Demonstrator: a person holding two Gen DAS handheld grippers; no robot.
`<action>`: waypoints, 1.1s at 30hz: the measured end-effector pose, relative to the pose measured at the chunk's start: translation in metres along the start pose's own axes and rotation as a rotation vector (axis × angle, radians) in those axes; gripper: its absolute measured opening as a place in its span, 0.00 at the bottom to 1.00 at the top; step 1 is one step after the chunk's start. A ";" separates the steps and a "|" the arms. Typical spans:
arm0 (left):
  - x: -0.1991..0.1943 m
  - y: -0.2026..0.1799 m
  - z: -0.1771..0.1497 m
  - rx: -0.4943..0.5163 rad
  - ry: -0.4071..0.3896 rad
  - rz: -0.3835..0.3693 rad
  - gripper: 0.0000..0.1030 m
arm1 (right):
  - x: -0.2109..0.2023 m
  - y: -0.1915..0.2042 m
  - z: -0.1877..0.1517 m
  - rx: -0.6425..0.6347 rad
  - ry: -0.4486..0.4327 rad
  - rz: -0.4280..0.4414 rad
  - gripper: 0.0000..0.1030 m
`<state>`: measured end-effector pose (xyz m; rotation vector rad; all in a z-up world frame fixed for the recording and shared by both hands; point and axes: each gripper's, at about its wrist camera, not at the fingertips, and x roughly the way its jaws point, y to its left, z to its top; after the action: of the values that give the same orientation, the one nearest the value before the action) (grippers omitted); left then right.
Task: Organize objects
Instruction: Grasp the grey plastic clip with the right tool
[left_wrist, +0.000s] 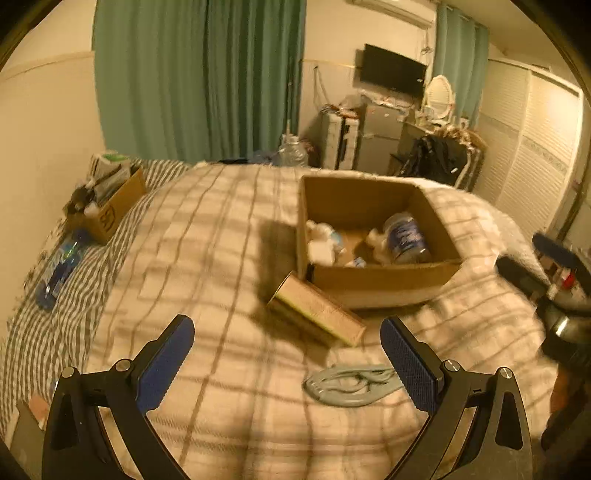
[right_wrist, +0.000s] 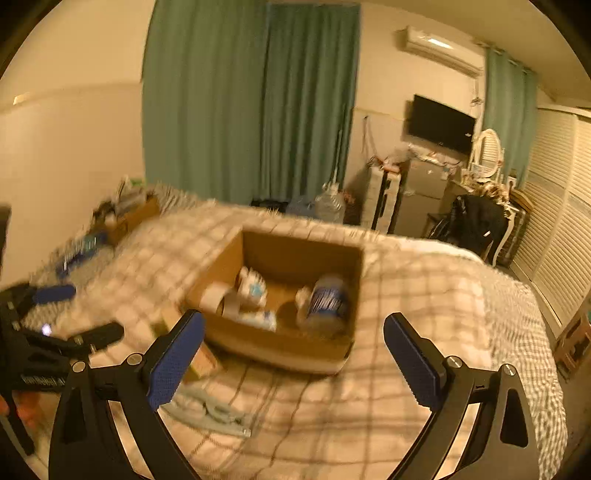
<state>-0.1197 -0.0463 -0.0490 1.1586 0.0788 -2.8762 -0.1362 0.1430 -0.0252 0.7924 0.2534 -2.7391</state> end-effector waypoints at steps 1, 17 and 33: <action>0.006 0.001 -0.005 0.005 0.007 0.023 1.00 | 0.012 0.006 -0.012 -0.011 0.043 0.006 0.95; 0.036 0.043 -0.033 0.023 0.046 0.164 1.00 | 0.104 0.102 -0.103 -0.398 0.447 0.073 0.85; 0.044 0.058 -0.035 -0.076 0.079 0.137 1.00 | 0.076 0.077 -0.083 -0.198 0.364 0.190 0.08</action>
<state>-0.1240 -0.1032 -0.1062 1.2126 0.1053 -2.6854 -0.1324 0.0744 -0.1427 1.1864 0.4873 -2.3370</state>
